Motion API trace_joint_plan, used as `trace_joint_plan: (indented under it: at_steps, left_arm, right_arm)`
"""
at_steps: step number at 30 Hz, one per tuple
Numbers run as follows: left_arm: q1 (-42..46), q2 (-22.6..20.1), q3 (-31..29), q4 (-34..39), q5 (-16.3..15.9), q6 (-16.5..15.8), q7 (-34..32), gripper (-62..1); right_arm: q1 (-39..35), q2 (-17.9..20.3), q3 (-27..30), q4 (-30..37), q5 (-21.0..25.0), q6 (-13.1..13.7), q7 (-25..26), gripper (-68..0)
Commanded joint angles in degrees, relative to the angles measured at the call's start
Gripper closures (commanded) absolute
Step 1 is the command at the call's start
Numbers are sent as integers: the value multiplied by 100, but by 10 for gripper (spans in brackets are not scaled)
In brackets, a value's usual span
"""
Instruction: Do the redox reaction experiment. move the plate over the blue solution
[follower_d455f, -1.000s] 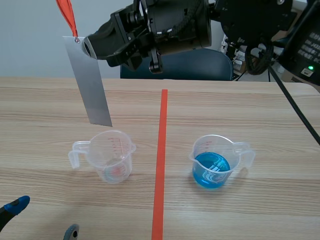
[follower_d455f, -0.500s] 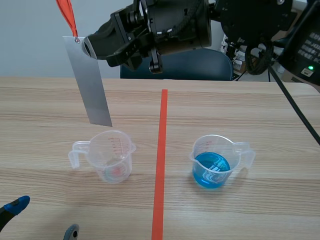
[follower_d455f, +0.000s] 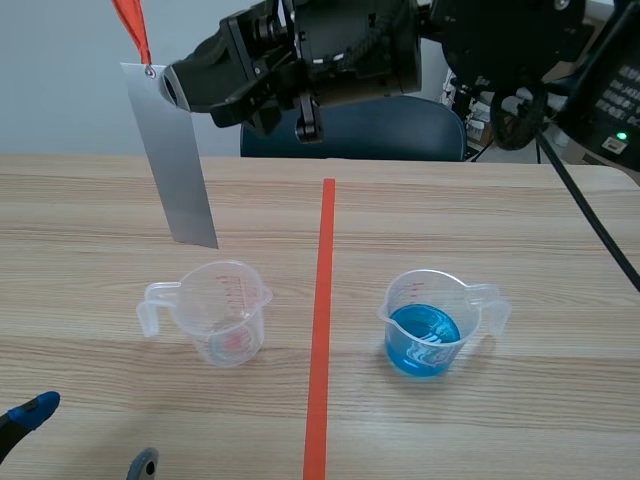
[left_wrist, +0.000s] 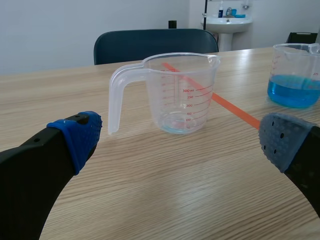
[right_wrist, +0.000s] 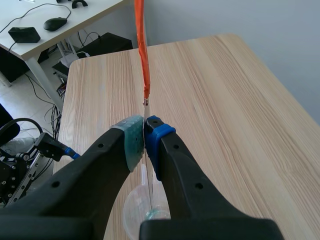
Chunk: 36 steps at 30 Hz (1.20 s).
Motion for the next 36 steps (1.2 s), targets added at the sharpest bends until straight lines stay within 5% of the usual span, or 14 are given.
trace_joint_plan:
  at_steps: [1,10,22,26,36]
  left_arm:
    - [15,-4,-28,35,-39,-13,-92,-623]
    - [15,-4,-28,35,-42,-13,-90,-623]
    - [17,-26,-31,35,-286,-13,-90,-623]
    - [28,-109,-31,35,-671,-15,-90,-623]
    - [258,-632,-28,59,-673,-63,-343,-623]
  right_arm:
    - [120,118,37,111,83,166,225,-6]
    - [120,837,37,133,83,479,695,-6]
    - [120,1932,37,164,83,1613,1410,-6]
    - [120,2308,37,164,83,1642,1799,-6]
    - [118,3023,35,164,81,1642,2262,-6]
